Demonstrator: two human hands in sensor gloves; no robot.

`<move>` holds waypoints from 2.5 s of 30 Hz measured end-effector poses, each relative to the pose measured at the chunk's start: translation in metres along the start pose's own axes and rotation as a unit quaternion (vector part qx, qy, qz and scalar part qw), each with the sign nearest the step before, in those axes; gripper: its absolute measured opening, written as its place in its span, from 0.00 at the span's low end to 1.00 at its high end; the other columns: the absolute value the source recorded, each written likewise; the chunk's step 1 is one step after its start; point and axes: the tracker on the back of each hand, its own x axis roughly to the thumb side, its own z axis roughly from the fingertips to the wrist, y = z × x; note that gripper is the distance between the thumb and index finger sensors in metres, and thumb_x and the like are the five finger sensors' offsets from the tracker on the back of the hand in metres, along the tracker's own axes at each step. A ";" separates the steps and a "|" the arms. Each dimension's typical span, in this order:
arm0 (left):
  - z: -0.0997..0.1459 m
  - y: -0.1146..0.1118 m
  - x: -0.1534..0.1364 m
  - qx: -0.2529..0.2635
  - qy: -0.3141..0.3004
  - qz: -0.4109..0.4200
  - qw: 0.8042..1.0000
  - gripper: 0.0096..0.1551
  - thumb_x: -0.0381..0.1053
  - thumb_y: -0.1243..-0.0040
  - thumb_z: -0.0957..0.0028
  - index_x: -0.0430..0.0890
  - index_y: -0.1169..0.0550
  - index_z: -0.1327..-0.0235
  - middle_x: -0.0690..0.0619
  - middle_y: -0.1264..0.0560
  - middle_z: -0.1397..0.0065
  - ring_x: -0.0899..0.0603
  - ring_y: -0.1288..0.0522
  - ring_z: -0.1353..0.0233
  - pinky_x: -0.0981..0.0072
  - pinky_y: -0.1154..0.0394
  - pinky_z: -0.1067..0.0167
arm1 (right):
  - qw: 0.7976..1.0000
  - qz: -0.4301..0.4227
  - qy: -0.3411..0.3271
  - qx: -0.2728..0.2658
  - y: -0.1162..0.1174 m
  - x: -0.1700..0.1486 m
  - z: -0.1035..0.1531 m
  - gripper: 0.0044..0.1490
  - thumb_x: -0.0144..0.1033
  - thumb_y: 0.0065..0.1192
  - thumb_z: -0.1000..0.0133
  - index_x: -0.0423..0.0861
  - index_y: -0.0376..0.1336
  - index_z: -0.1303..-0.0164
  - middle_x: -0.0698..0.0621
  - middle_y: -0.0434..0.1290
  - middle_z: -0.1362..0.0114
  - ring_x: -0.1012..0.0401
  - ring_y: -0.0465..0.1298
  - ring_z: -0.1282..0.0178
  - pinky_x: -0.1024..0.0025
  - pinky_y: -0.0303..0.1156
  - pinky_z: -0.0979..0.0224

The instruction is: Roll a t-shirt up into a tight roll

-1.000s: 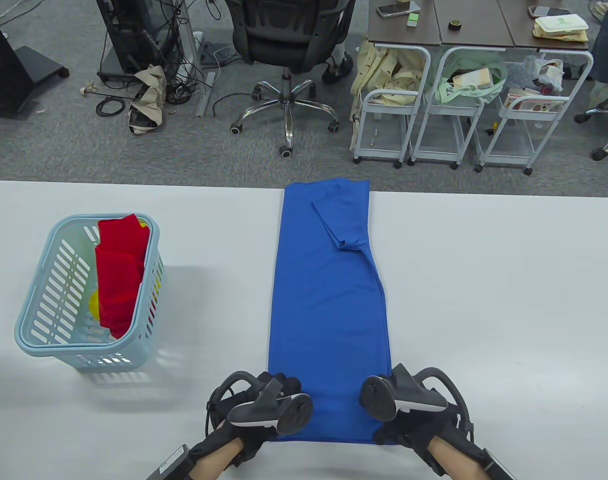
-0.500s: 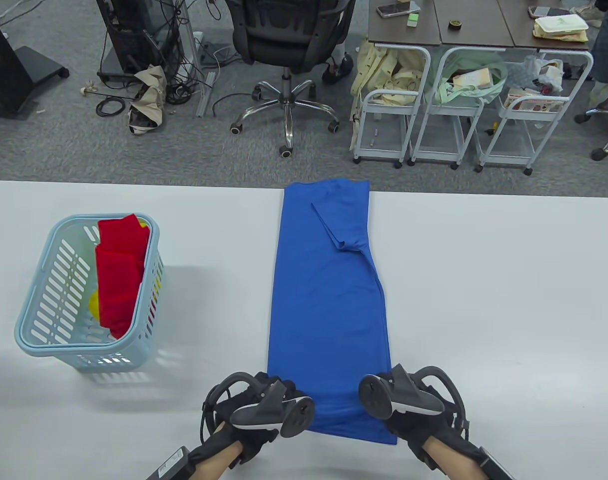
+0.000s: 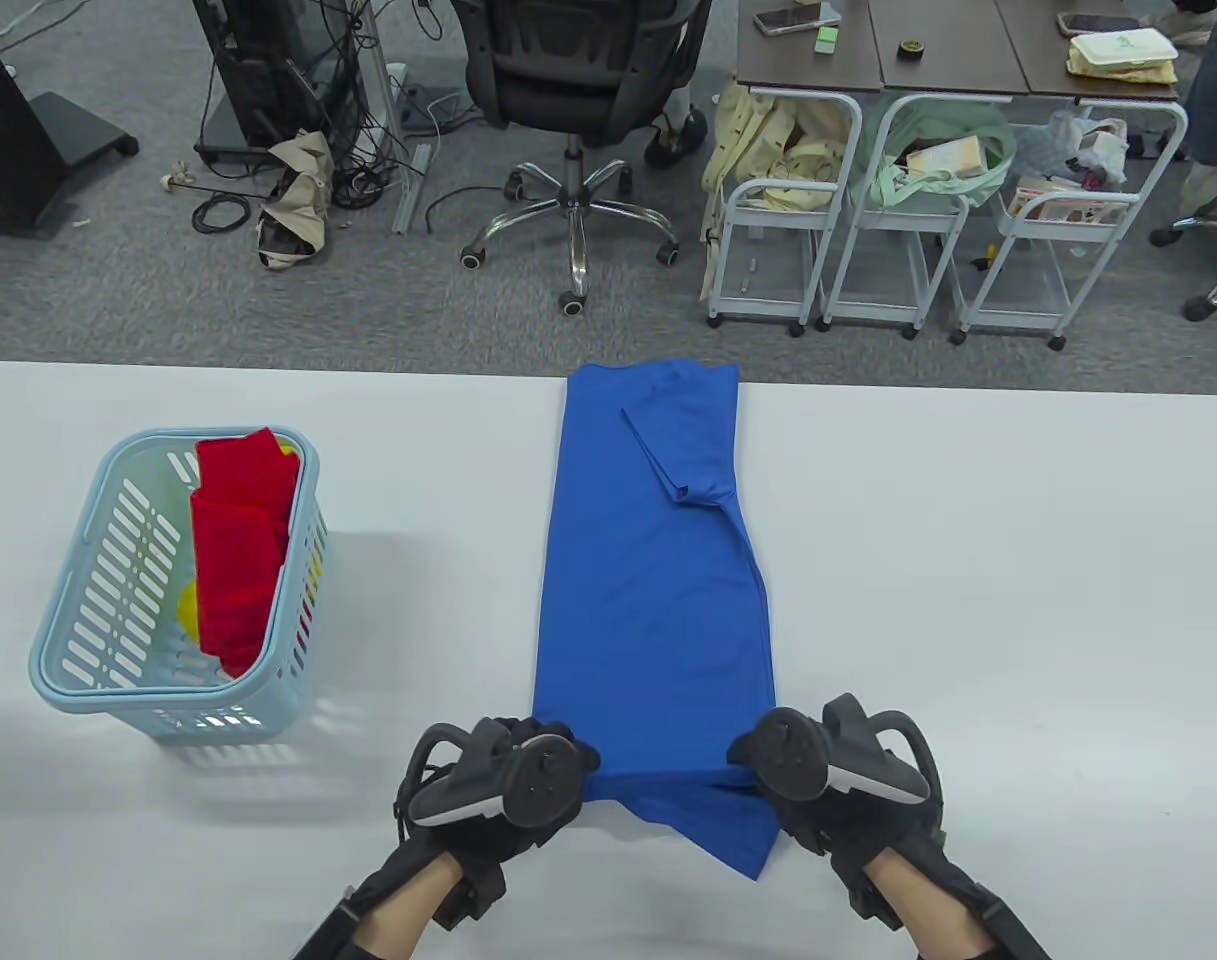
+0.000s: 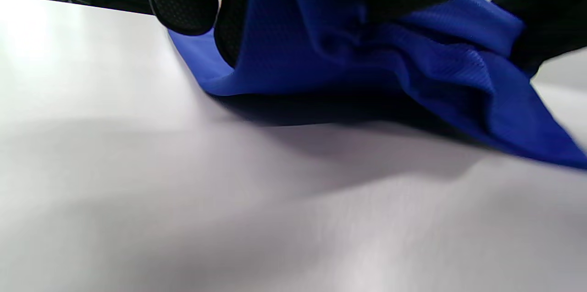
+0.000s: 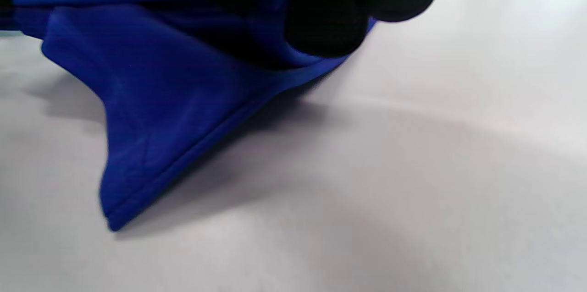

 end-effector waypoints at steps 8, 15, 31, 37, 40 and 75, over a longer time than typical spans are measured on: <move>0.013 0.029 -0.015 0.085 -0.021 0.090 0.992 0.25 0.52 0.55 0.44 0.52 0.27 0.34 0.51 0.20 0.27 0.43 0.18 0.28 0.47 0.27 0.26 | 0.956 -0.277 -0.099 0.003 -0.014 -0.022 0.002 0.25 0.41 0.39 0.31 0.44 0.51 0.27 0.38 0.55 0.16 0.36 0.60 0.17 0.42 0.59 0.21; 0.011 0.034 -0.027 0.083 -0.041 0.209 0.973 0.26 0.52 0.55 0.44 0.49 0.28 0.33 0.52 0.15 0.37 0.46 0.13 0.36 0.52 0.21 0.31 | 0.943 -0.320 -0.084 -0.038 -0.023 -0.025 0.005 0.24 0.39 0.38 0.31 0.45 0.47 0.26 0.45 0.67 0.27 0.44 0.78 0.30 0.54 0.76 0.32; 0.007 0.019 -0.029 0.043 0.004 0.100 0.994 0.26 0.52 0.53 0.44 0.52 0.28 0.33 0.53 0.15 0.37 0.46 0.13 0.37 0.50 0.22 0.32 | 0.986 0.042 -0.077 0.141 0.052 0.061 -0.022 0.56 0.63 0.62 0.42 0.53 0.42 0.11 0.41 0.39 0.10 0.38 0.42 0.11 0.36 0.50 0.21; 0.009 0.017 -0.034 0.044 0.031 0.047 0.997 0.25 0.52 0.53 0.44 0.55 0.28 0.32 0.53 0.19 0.30 0.43 0.18 0.30 0.44 0.28 0.28 | 0.982 0.181 -0.034 0.049 0.055 0.098 -0.028 0.34 0.53 0.56 0.36 0.57 0.52 0.22 0.46 0.54 0.16 0.43 0.62 0.18 0.44 0.59 0.22; 0.009 0.013 -0.041 0.033 0.042 0.048 0.997 0.25 0.52 0.54 0.43 0.55 0.28 0.33 0.53 0.20 0.29 0.42 0.19 0.28 0.43 0.29 0.26 | 0.986 0.155 -0.039 0.037 0.051 0.088 -0.030 0.26 0.46 0.60 0.36 0.56 0.59 0.29 0.51 0.58 0.18 0.49 0.64 0.20 0.47 0.60 0.22; -0.025 0.017 -0.017 0.021 0.069 0.062 0.996 0.25 0.59 0.51 0.41 0.54 0.26 0.33 0.56 0.18 0.40 0.42 0.17 0.34 0.39 0.30 0.29 | 0.970 -0.215 0.029 0.108 -0.007 -0.053 -0.032 0.25 0.44 0.59 0.37 0.49 0.63 0.31 0.48 0.73 0.32 0.59 0.84 0.51 0.58 0.78 0.45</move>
